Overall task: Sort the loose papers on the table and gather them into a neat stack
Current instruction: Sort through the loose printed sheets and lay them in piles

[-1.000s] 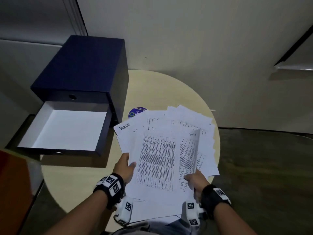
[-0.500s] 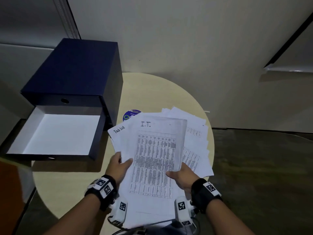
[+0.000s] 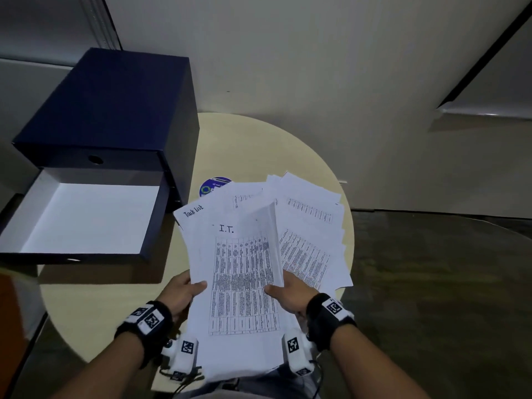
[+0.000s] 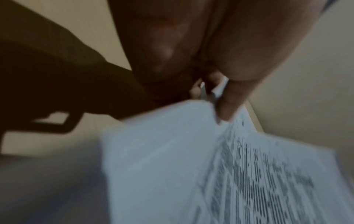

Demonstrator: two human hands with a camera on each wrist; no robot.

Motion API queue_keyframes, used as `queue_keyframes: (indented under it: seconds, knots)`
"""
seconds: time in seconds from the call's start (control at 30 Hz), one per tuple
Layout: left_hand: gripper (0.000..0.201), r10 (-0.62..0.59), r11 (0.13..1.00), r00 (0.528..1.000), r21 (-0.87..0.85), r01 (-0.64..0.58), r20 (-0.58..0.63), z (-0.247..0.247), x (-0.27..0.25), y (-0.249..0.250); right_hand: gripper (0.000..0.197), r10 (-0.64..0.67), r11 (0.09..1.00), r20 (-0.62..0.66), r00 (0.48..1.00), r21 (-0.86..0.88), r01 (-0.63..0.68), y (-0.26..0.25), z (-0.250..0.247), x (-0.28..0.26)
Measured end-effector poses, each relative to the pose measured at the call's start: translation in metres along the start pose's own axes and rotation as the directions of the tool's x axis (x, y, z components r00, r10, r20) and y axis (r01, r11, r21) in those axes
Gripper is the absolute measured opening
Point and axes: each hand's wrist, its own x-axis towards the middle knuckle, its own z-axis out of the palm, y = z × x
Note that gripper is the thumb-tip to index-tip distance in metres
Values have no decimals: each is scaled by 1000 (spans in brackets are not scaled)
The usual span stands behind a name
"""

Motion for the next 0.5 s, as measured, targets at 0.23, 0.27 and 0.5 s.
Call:
queue_keyframes:
  seconds: [0.23, 0.27, 0.5]
  knots:
    - [21, 110, 942, 937, 336, 8, -330, 1, 18, -19, 54, 224, 973, -610, 760, 182, -141, 29, -16, -8]
    - [21, 109, 934, 939, 356, 16, -327, 1, 19, -18, 66, 291, 957, -643, 708, 200, -212, 37, -21, -6]
    - [19, 85, 932, 948, 362, 34, -307, -3, 21, -21, 91, 529, 809, -531, 662, 551, -204, 54, -27, -3]
